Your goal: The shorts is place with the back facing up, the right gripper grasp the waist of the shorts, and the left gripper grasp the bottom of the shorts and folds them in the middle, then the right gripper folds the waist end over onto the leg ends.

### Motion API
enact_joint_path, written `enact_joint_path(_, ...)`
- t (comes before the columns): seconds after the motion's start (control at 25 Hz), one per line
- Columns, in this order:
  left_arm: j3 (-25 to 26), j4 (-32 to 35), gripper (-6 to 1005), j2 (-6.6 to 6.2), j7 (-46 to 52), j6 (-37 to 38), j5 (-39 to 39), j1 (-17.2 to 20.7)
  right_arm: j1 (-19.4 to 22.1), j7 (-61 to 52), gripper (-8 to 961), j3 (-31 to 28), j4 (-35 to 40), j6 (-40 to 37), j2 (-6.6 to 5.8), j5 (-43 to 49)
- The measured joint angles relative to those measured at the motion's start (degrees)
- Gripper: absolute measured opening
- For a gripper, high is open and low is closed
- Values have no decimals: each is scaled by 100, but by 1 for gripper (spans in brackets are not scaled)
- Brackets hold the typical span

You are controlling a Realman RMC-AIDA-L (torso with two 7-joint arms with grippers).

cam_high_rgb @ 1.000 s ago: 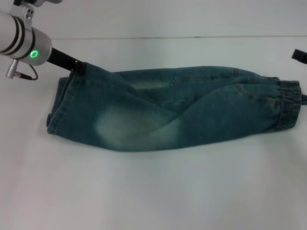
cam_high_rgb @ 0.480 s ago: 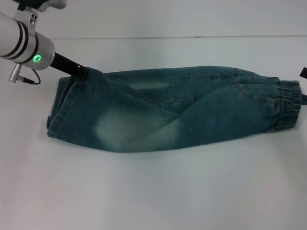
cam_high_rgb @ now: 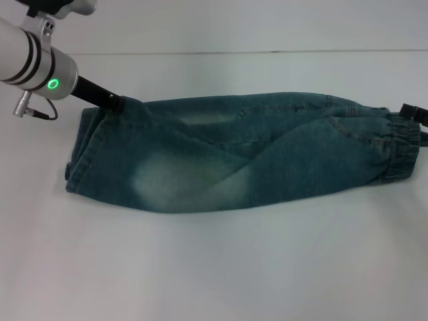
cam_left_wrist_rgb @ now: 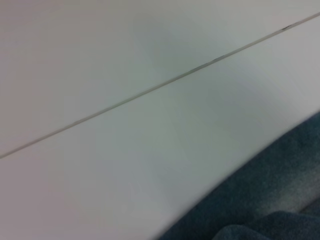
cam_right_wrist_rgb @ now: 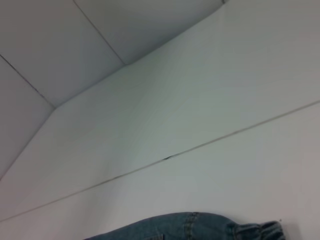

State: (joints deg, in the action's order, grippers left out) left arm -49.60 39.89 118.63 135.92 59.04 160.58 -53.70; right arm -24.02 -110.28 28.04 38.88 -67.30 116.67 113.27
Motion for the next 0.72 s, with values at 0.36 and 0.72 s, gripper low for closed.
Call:
enact_joint_path(0.36,-78,-21,37,2,-5,1,0,22,-217,-93,798,26,-117,156,-20,234)
enact_joint_path(0.72,-83,-25,37,-6,-11,6,0,27,-254,-173,792,26,-160,221,-22,322)
